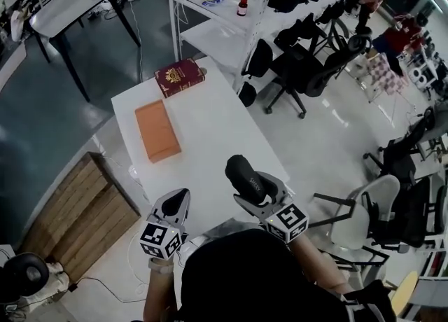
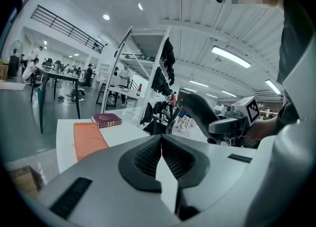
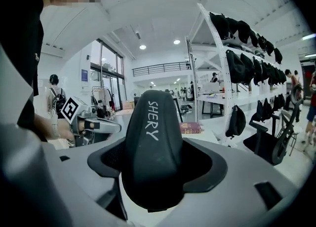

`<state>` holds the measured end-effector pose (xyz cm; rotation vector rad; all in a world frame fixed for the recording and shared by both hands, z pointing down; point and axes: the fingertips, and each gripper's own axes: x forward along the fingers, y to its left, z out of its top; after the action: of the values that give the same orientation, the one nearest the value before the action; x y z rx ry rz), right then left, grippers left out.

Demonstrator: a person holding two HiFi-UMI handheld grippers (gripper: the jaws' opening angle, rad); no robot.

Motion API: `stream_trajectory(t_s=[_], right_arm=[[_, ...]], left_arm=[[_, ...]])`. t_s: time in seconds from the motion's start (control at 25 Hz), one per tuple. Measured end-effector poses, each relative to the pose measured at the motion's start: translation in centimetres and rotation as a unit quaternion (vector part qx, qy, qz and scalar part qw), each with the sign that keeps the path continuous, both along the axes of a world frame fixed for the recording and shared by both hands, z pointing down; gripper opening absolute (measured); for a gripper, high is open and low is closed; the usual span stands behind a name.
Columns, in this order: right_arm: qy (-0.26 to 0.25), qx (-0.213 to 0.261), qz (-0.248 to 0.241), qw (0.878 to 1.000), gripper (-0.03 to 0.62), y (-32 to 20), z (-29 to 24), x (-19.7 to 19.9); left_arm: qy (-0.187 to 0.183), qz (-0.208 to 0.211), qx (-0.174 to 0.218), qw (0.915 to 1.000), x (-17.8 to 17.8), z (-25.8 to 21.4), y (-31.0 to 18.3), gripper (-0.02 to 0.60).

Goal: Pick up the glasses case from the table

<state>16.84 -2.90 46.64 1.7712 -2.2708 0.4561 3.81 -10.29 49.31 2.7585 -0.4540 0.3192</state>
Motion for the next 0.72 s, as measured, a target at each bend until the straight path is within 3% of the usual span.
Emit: stream_trajectory(t_s=[0.72], right_arm=[[0.011,-0.006,0.024,1.0,0.36,0.2,1.0,1.6]], left_arm=[[-0.002,0.012,0.011,0.9999,1.1,-0.9,-0.4,0.018]])
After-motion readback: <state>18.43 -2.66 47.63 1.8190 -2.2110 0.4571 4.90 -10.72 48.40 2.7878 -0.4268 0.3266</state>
